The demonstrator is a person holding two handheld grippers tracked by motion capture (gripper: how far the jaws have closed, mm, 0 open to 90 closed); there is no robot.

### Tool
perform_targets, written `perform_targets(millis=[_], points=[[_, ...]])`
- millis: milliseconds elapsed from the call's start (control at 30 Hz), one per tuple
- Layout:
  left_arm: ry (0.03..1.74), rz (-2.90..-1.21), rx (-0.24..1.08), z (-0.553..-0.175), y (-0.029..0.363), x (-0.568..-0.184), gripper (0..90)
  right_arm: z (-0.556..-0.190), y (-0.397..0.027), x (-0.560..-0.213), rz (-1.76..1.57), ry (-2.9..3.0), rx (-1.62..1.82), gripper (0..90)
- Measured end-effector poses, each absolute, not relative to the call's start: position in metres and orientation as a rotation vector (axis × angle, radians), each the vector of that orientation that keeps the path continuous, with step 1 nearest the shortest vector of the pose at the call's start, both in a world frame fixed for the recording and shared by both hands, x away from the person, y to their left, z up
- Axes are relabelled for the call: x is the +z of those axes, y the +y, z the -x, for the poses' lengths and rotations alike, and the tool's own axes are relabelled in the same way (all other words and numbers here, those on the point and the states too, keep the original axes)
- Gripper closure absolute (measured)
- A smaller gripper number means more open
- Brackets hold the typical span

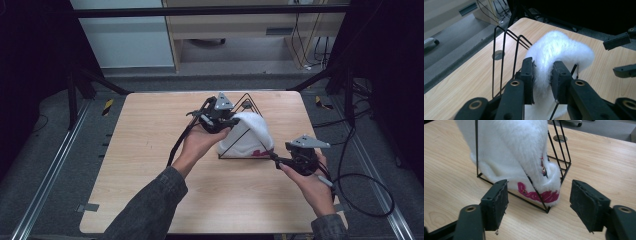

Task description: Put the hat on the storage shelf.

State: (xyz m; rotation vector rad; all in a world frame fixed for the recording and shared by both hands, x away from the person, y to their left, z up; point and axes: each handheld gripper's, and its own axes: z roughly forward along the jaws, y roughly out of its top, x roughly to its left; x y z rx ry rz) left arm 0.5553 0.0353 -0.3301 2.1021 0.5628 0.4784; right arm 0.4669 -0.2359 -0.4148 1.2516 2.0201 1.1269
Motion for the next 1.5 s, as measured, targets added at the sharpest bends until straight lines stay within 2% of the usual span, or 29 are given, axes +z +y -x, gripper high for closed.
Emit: perform_targets(millis=[67, 100, 133, 300, 400, 533, 733, 1000, 1200, 1500], points=[[0.56, -2.088, 0.501, -0.552, 0.038, -0.327, 68.2, -0.462, -0.234, -0.417, -1.26, 2.012, 1.13, 25.9], [0.548, -2.055, 0.556, -0.546, 0.045, -0.321, 62.9, -0.459, -0.232, -0.417, -1.267, 2.008, 1.131, 23.9], [0.546, -2.044, 0.57, -0.543, 0.05, -0.318, 53.2, -0.454, -0.23, -0.419, -1.256, 1.99, 1.138, 20.9], [0.552, -2.03, 0.506, -0.535, 0.066, -0.31, 29.6, -0.446, -0.224, -0.422, -1.249, 1.997, 1.139, 15.1], [0.562, -2.031, 0.488, -0.528, 0.071, -0.31, 20.7, -0.445, -0.218, -0.422, -1.261, 2.001, 1.144, 12.2], [0.547, -2.041, 0.467, -0.52, 0.074, -0.312, 13.4, -0.443, -0.21, -0.424, -1.238, 2.019, 1.123, 7.4], [0.518, -2.022, 0.44, -0.507, 0.085, -0.32, 6.5, -0.439, -0.201, -0.429, -1.2, 2.041, 1.127, 6.9], [0.527, -2.035, 0.452, -0.491, 0.109, -0.334, 6.2, -0.424, -0.192, -0.424, -1.154, 2.049, 1.153, 7.5], [0.536, -2.044, 0.457, -0.483, 0.123, -0.341, 6.1, -0.415, -0.181, -0.426, -1.109, 2.084, 1.134, 14.6], [0.538, -2.126, 0.474, -0.475, 0.141, -0.352, 5.5, -0.419, -0.165, -0.427, -1.049, 2.152, 1.131, 14.5]])
